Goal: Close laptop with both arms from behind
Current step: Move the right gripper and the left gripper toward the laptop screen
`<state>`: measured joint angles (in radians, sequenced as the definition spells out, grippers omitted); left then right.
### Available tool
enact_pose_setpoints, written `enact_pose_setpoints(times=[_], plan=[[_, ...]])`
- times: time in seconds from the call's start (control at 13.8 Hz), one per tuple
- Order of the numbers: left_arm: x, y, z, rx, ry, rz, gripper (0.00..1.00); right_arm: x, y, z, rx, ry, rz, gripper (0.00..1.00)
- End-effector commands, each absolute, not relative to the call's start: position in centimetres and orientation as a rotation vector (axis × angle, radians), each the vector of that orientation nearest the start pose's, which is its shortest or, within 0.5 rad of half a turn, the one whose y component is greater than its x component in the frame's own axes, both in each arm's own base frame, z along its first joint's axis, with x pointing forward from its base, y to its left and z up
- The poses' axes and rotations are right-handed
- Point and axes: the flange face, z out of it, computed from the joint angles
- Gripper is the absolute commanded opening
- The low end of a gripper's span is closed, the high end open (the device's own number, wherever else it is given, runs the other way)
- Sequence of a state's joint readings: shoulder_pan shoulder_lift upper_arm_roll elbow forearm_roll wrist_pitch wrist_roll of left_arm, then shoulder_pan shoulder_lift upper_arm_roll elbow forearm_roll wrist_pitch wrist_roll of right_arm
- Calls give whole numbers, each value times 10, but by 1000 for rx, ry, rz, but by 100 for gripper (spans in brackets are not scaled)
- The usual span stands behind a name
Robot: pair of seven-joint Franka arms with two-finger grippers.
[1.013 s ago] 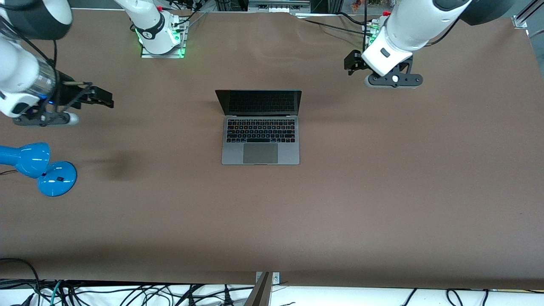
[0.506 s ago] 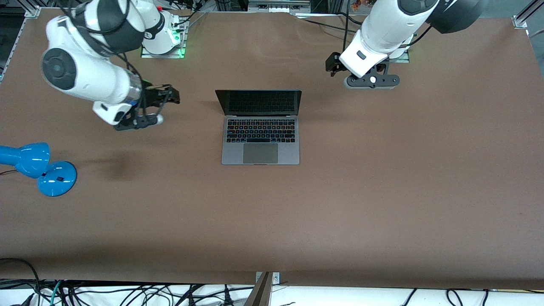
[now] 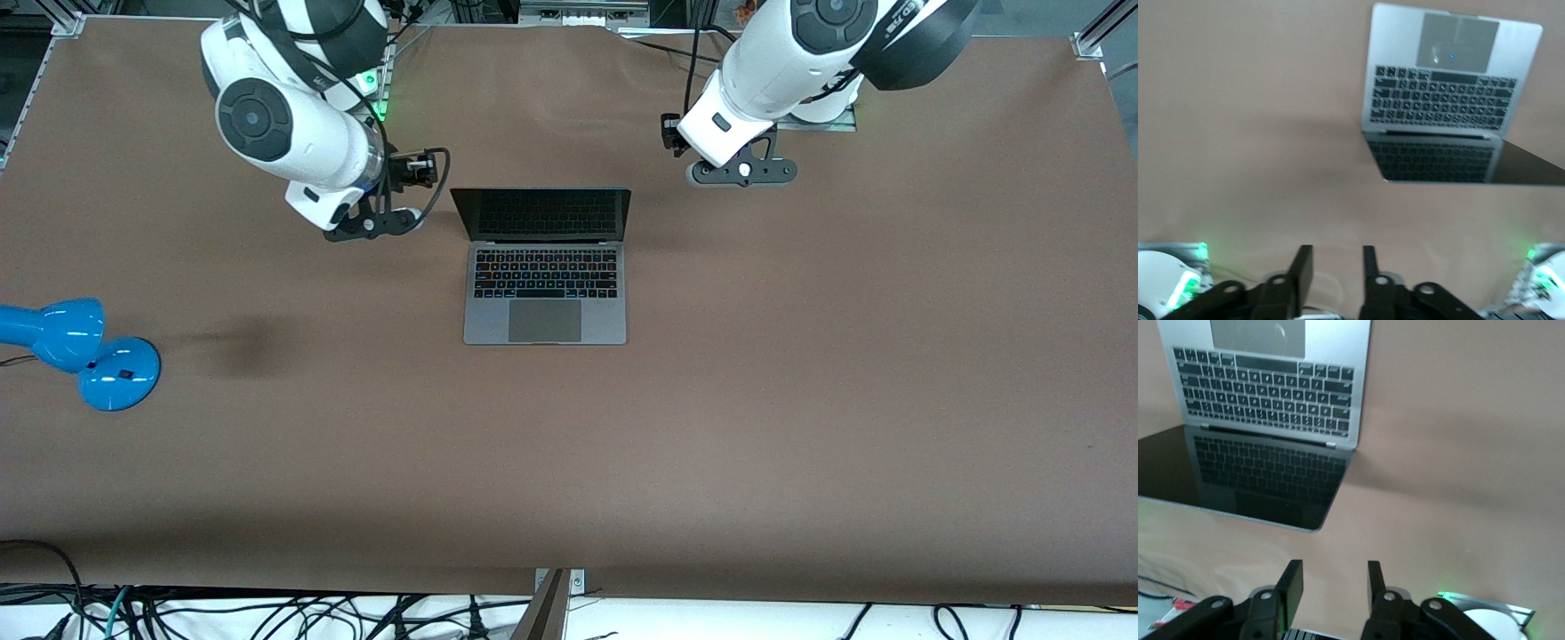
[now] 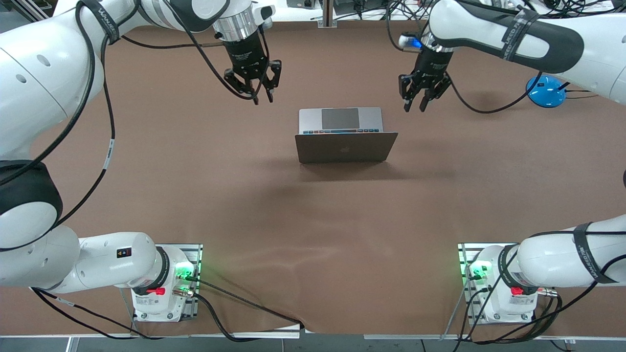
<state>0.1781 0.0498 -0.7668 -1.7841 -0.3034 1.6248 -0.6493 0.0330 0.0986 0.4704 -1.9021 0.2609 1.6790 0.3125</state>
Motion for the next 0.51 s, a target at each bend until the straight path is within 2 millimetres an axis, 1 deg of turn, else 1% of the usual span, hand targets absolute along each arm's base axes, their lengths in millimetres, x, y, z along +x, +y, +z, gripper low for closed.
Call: enact_pose_setpoints(times=[0.0, 0.07, 0.14, 0.22, 0.29, 0.36, 0.43], plan=[[448, -335, 504, -3264, -139, 680, 0, 457, 283, 416, -2847, -127, 732, 35], [444, -345, 500, -3256, -122, 710, 0, 456, 283, 413, -2845, -127, 744, 33], [442, -348, 497, -3250, -128, 720, 0, 455, 284, 413, -2839, -129, 757, 31], [443, -348, 491, -3238, -159, 749, 0, 451, 288, 413, -2829, -136, 773, 28], [446, -349, 486, -3216, -249, 780, 0, 449, 294, 411, -2816, -138, 786, 27], [443, -355, 478, -3188, -296, 818, 0, 447, 297, 409, -2804, -125, 803, 26], [438, -365, 472, -3173, -292, 841, 0, 443, 302, 406, -2797, -107, 822, 26]])
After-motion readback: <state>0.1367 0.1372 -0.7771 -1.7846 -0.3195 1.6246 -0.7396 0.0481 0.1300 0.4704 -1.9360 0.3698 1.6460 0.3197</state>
